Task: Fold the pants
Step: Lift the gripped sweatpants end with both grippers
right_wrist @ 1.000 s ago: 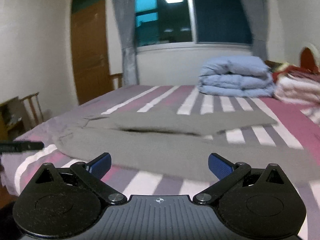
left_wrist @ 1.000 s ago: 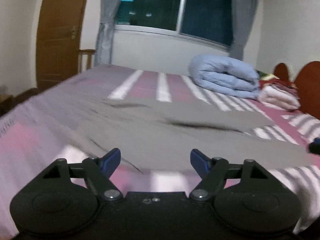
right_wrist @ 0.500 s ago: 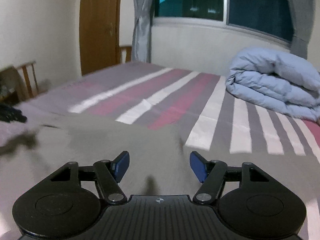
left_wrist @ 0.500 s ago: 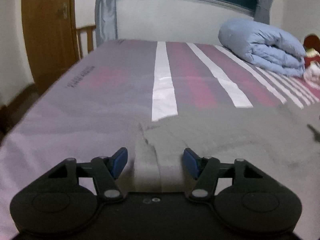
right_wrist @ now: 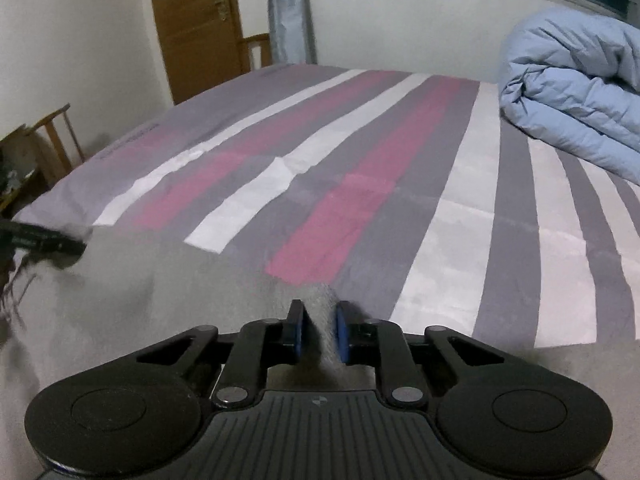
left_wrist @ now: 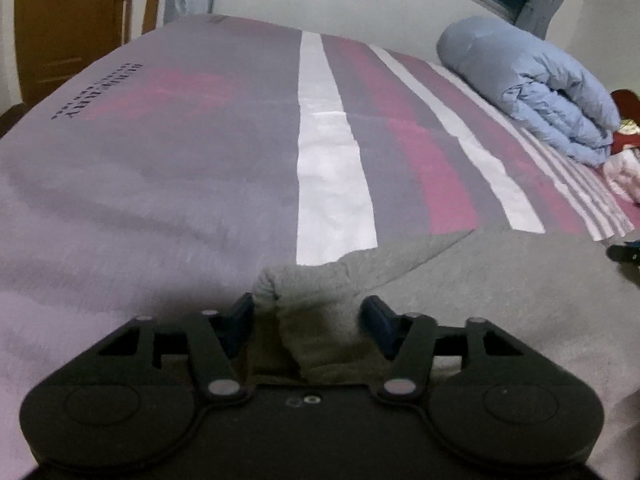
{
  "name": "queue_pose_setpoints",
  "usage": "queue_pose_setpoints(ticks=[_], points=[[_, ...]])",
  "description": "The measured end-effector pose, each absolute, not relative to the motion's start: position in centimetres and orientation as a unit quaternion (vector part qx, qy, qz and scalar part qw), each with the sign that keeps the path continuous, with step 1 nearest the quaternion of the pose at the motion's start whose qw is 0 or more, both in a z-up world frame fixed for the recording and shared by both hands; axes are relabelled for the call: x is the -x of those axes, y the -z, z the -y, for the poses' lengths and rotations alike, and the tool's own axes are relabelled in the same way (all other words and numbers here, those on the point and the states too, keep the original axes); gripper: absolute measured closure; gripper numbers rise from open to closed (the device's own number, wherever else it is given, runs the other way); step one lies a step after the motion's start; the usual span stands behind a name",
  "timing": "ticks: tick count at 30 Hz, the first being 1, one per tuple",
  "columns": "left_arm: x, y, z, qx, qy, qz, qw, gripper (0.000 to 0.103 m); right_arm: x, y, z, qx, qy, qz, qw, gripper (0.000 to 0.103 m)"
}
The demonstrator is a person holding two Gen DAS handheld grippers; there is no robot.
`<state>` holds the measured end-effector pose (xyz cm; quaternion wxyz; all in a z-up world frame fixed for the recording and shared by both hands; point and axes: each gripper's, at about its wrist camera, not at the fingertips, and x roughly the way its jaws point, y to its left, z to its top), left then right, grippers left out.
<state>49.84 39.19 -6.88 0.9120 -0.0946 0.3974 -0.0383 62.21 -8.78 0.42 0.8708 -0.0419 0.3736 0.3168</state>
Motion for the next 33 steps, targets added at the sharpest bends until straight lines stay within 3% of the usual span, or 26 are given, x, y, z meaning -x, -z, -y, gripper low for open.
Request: queue_pose_setpoints(ticks=[4,7,10,11,18,25,28,30,33], points=[[-49.2,6.1,-38.9,0.088,0.053,-0.359,0.928,0.082,-61.2,-1.2,8.5,0.045,-0.319,-0.363,0.874,0.089],[-46.9,4.4,-38.7,0.080,0.058,-0.292,0.951,0.089,-58.9,-2.5,8.5,0.051,-0.319,-0.339,0.884,0.089],[-43.9,2.8,-39.0,0.095,0.071,-0.239,0.964,0.091,-55.9,-4.1,9.2,0.056,-0.319,-0.309,0.894,0.089],[-42.9,2.4,-39.1,0.102,0.071,-0.229,0.965,0.096,-54.5,-4.6,9.5,0.062,-0.318,-0.297,0.898,0.089],[-37.1,0.6,-38.3,0.137,0.073,-0.179,0.971,0.096,-46.7,-6.8,11.4,0.073,-0.312,-0.237,0.917,0.089],[-31.2,2.7,-36.9,0.185,0.078,-0.160,0.966,0.097,-39.0,-5.6,12.3,0.083,-0.315,-0.206,0.923,0.089],[-30.2,4.4,-36.2,0.172,0.078,-0.200,0.961,0.097,-35.5,-4.2,12.3,0.109,-0.334,-0.196,0.915,0.102],[-31.0,4.4,-36.4,0.164,0.073,-0.226,0.957,0.093,-33.7,-2.9,11.8,0.130,-0.349,-0.205,0.905,0.102],[-33.7,2.8,-37.6,0.155,0.047,-0.244,0.956,0.038,-33.3,-2.3,11.8,0.132,-0.345,-0.193,0.909,0.102]])
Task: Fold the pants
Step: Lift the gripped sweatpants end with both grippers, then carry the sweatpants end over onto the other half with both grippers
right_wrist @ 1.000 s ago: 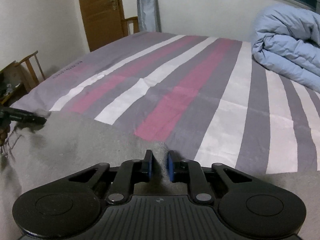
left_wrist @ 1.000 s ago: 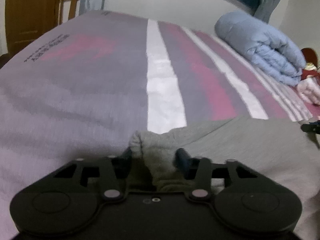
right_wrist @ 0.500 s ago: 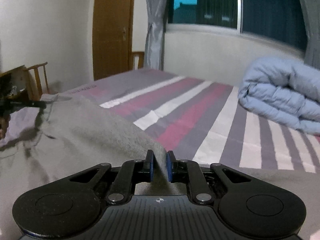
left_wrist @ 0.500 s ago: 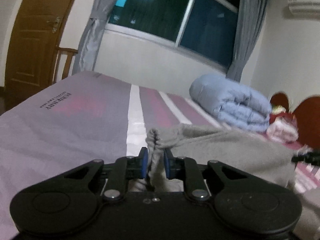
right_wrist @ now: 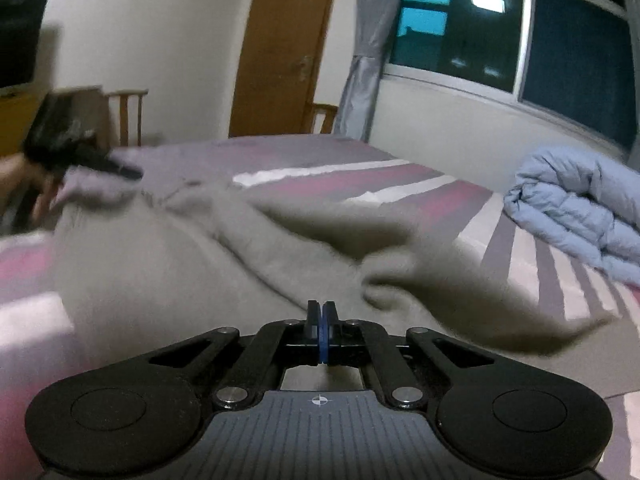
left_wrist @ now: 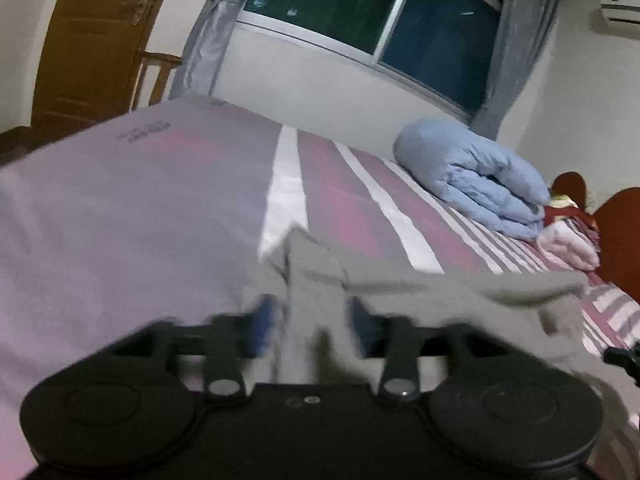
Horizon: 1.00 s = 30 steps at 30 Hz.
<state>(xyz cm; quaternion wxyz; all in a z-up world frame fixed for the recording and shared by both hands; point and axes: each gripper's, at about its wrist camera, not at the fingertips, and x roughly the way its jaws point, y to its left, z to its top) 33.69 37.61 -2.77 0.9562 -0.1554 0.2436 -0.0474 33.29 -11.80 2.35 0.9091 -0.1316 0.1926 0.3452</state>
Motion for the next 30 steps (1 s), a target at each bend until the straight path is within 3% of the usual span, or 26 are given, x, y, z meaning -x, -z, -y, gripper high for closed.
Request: queue_pose_setpoints(ticks=[1,7,9,11,12,20,21,22,23,24,25,26,30], points=[[-35.1,2.0,-38.0,0.144,0.040,-0.248,0.957,0.016,-33.9,-2.6,12.1,0.112,-0.343,-0.194,0.912,0.102],[-44.9,1.5,-38.6,0.079,0.077,-0.340,0.934,0.038,-41.2,-3.6,12.7,0.045,-0.281,-0.221,0.933,0.099],[-47.1,3.0,-38.7,0.078,0.087,-0.373,0.921,0.039,-44.3,-3.6,12.8,0.026,-0.263,-0.236,0.935,0.085],[-48.6,4.8,-38.7,0.084,0.101,-0.402,0.906,0.039,-46.3,-3.8,13.0,0.010,-0.253,-0.229,0.940,0.037],[-49.1,5.5,-38.6,0.084,0.103,-0.405,0.905,0.039,-47.1,-4.1,13.1,0.010,-0.249,-0.222,0.943,0.032],[-50.8,7.4,-38.8,0.125,0.137,-0.395,0.900,0.040,-50.2,-4.1,11.5,0.035,-0.325,-0.230,0.917,0.038],[-50.9,7.5,-38.4,0.120,0.136,-0.394,0.901,0.043,-50.9,-3.8,10.8,0.047,-0.321,-0.236,0.916,0.038],[-51.0,7.4,-38.0,0.110,0.138,-0.392,0.903,0.058,-51.4,-3.5,10.5,0.049,-0.321,-0.240,0.915,0.038],[-50.9,7.3,-37.6,0.101,0.143,-0.388,0.905,0.070,-52.1,-3.4,10.2,0.044,-0.328,-0.251,0.910,0.048],[-50.7,7.2,-37.2,0.089,0.148,-0.383,0.907,0.077,-52.5,-3.1,10.1,0.042,-0.331,-0.262,0.906,0.065],[-50.7,6.9,-36.9,0.085,0.151,-0.376,0.911,0.086,-53.0,-2.9,9.9,0.042,-0.330,-0.279,0.901,0.093],[-50.2,6.6,-36.9,0.081,0.149,-0.363,0.916,0.093,-52.7,-2.7,9.9,0.045,-0.327,-0.281,0.901,0.093],[-47.4,4.9,-37.5,0.095,0.151,-0.291,0.940,0.099,-51.0,-3.5,10.4,0.045,-0.320,-0.268,0.908,0.093]])
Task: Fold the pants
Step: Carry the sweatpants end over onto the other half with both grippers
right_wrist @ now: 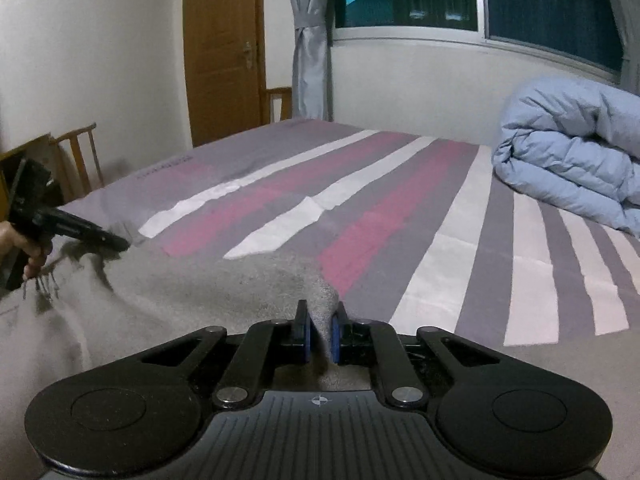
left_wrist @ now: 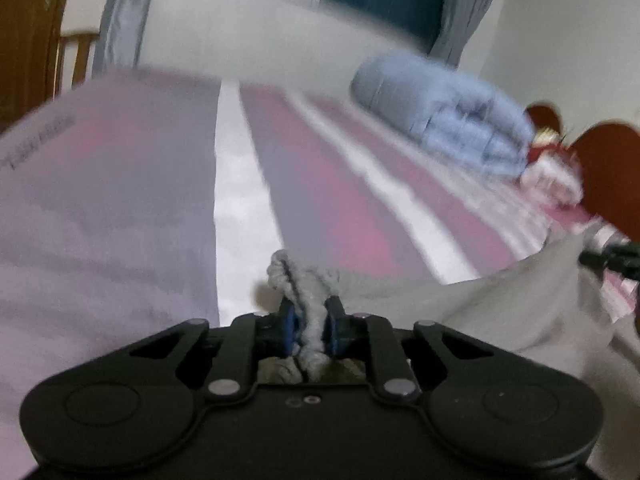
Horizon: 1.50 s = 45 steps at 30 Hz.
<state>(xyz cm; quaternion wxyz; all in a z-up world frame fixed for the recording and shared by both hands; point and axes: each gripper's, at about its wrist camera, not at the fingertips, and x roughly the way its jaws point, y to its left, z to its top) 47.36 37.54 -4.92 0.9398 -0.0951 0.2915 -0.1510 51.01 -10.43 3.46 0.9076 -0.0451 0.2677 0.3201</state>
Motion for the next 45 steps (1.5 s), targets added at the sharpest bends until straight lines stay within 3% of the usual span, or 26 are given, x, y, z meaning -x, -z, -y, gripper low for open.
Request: queue_pose_setpoints(ticks=[4,9,13,15,16,17,19,29,45], points=[[-42.4,2.8,-38.1,0.136,0.170,-0.212,0.953,0.103,-47.3,-5.0,10.8,0.055,-0.318,-0.239,0.916,0.093],[-36.0,1.6,-38.4,0.163,0.177,-0.171,0.955,0.103,-41.1,-6.2,11.5,0.064,-0.317,-0.207,0.923,0.093],[-31.3,2.5,-38.0,0.171,0.161,-0.182,0.955,0.102,-36.4,-5.2,11.7,0.073,-0.319,-0.215,0.920,0.092],[-29.6,3.6,-37.7,0.167,0.141,-0.209,0.953,0.097,-34.5,-4.0,11.7,0.082,-0.318,-0.224,0.917,0.092],[-28.6,4.1,-37.5,0.162,0.125,-0.223,0.953,0.087,-33.5,-3.4,11.7,0.092,-0.314,-0.229,0.917,0.086],[-27.7,4.5,-37.4,0.163,0.109,-0.234,0.952,0.086,-32.5,-2.8,11.7,0.098,-0.306,-0.234,0.918,0.070],[-26.1,5.0,-37.6,0.173,0.079,-0.256,0.948,0.084,-30.9,-2.1,12.4,0.091,-0.293,-0.243,0.920,0.056],[-18.8,5.1,-37.8,0.318,0.026,-0.251,0.914,0.086,-26.8,-3.6,16.6,-0.076,-0.251,-0.280,0.923,0.056],[-22.7,6.6,-38.0,0.425,0.052,-0.276,0.861,0.082,-33.7,-1.6,15.1,-0.369,-0.173,-0.388,0.827,0.056]])
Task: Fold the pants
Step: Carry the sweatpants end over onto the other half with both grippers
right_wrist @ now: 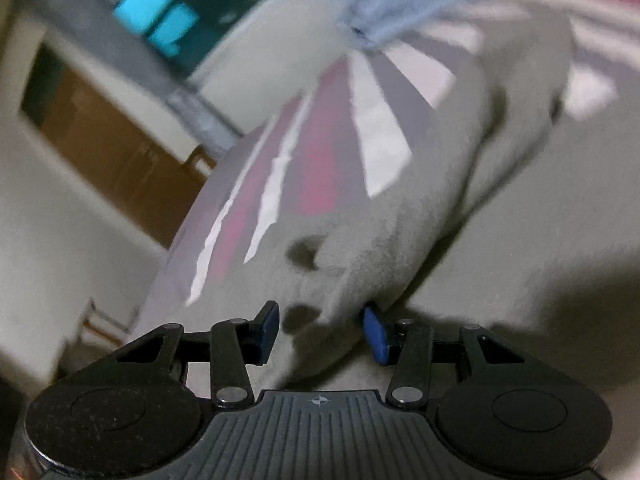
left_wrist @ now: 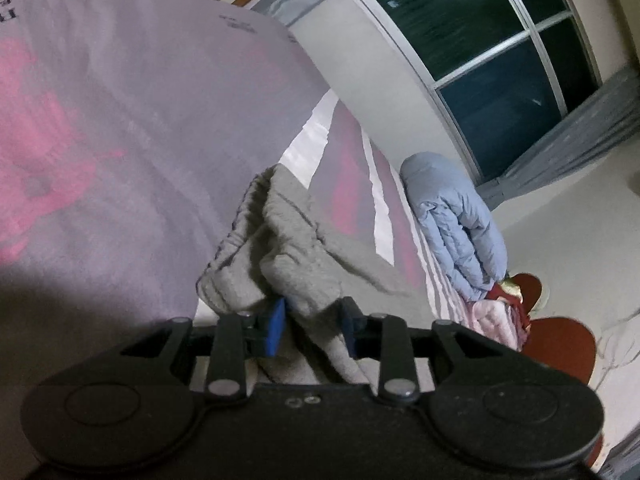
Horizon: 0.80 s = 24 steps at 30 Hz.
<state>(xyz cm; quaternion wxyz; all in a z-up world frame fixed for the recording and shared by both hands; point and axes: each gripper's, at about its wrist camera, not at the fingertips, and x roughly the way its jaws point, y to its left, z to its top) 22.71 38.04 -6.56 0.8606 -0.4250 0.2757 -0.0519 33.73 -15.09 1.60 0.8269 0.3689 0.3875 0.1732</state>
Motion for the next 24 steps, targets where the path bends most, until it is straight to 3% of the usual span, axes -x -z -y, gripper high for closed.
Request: queue_pose_setpoints(ticks=[1,2,5,7,9,14,16,21,24], points=[[-22.7,6.5,-38.1,0.425,0.052,-0.276,0.860,0.082,-33.9,-1.3,15.4,-0.386,-0.173,-0.389,0.818,0.070],[-22.7,6.5,-38.1,0.426,0.049,-0.282,0.858,0.082,-34.0,-1.2,15.6,-0.390,-0.174,-0.393,0.814,0.097],[-22.5,6.5,-38.0,0.428,0.048,-0.287,0.856,0.078,-33.8,-1.5,15.9,-0.373,-0.177,-0.395,0.821,0.097],[-22.8,6.5,-38.1,0.433,0.045,-0.284,0.854,0.066,-33.6,-1.5,16.3,-0.366,-0.184,-0.394,0.823,0.097],[-23.2,6.2,-37.8,0.429,0.042,-0.283,0.857,0.063,-33.5,-1.0,16.5,-0.372,-0.182,-0.401,0.817,0.097],[-24.1,5.3,-36.4,0.387,0.016,-0.297,0.873,0.084,-33.8,-0.7,16.3,-0.378,-0.177,-0.409,0.811,0.097],[-24.0,4.3,-36.5,0.381,0.028,-0.275,0.882,0.087,-33.9,-1.4,15.9,-0.365,-0.184,-0.404,0.818,0.097],[-24.1,0.4,-37.6,0.376,0.074,-0.191,0.904,0.087,-31.1,-6.9,15.9,-0.337,-0.234,-0.291,0.864,0.097],[-25.4,2.2,-37.8,0.336,0.051,-0.271,0.901,0.087,-28.9,-5.5,15.3,-0.311,-0.245,-0.298,0.869,0.097]])
